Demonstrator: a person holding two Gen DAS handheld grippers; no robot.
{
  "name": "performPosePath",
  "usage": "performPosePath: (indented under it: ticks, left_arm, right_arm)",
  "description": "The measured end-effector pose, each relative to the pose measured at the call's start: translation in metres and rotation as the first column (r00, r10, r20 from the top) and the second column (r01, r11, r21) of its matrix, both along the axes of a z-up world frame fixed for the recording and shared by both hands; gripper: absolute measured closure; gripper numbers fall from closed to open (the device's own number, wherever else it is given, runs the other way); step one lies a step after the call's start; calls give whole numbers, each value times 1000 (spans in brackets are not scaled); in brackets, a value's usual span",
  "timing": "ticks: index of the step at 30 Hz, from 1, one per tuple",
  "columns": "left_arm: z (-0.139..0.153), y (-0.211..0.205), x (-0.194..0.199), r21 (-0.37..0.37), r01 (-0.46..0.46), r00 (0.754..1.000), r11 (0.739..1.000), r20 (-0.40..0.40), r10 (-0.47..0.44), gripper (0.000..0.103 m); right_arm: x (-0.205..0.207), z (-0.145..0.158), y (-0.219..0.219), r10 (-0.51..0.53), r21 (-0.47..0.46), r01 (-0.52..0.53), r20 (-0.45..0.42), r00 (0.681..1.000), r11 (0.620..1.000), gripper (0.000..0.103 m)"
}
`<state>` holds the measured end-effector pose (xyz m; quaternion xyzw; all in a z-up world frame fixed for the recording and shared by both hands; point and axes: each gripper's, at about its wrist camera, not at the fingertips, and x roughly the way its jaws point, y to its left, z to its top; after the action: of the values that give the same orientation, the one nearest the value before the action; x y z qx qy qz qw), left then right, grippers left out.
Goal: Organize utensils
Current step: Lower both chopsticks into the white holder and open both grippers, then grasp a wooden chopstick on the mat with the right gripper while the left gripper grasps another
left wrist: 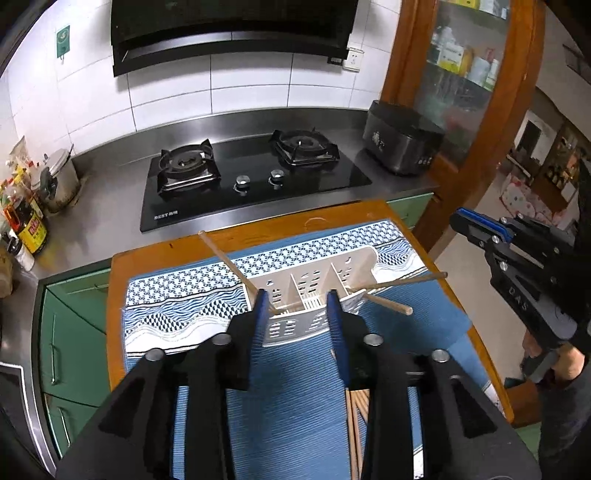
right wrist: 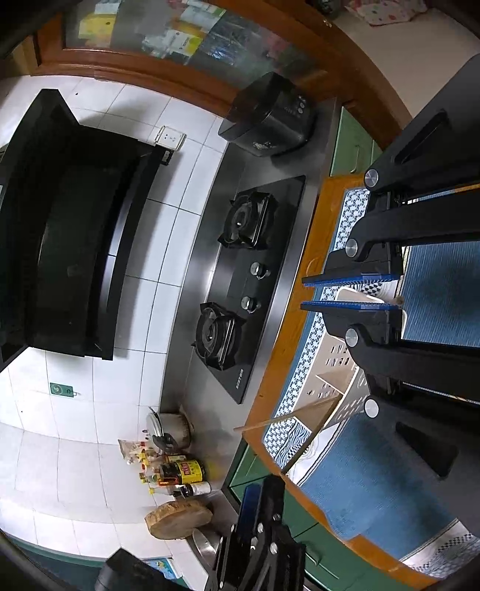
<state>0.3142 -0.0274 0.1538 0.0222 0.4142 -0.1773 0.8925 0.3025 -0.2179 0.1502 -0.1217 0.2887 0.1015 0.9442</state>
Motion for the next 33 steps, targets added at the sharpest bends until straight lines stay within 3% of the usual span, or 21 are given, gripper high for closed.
performPosePath:
  ticks: [4,10,16,25,33]
  left_arm:
    - [0,6,-14,-9,-12,1000,1000,29,12,64]
    - [-12,14,-59,7,-32,994,999,102,31,52]
    - [-50,19,-108,-25,-37,994,999,107,39,48]
    - [-147,4,-175,3,-13,1000,1000,6,13,47]
    - [-224,-19,-199,25,49,985,999,-169,-44,54]
  right_arm:
    - [-12,4,-4,-3,10,3,11,1000,1000,96]
    - [-58,-5,-10,22,32,-22,17,1000,999,96]
    - [-128,-62,-9,51,33,-50,-31,998,998,96]
    - [-197,-165,-5,63,102,-42,-211,975,994,96]
    - [-222,-212,5,59,145,-17,-290,955,989,96]
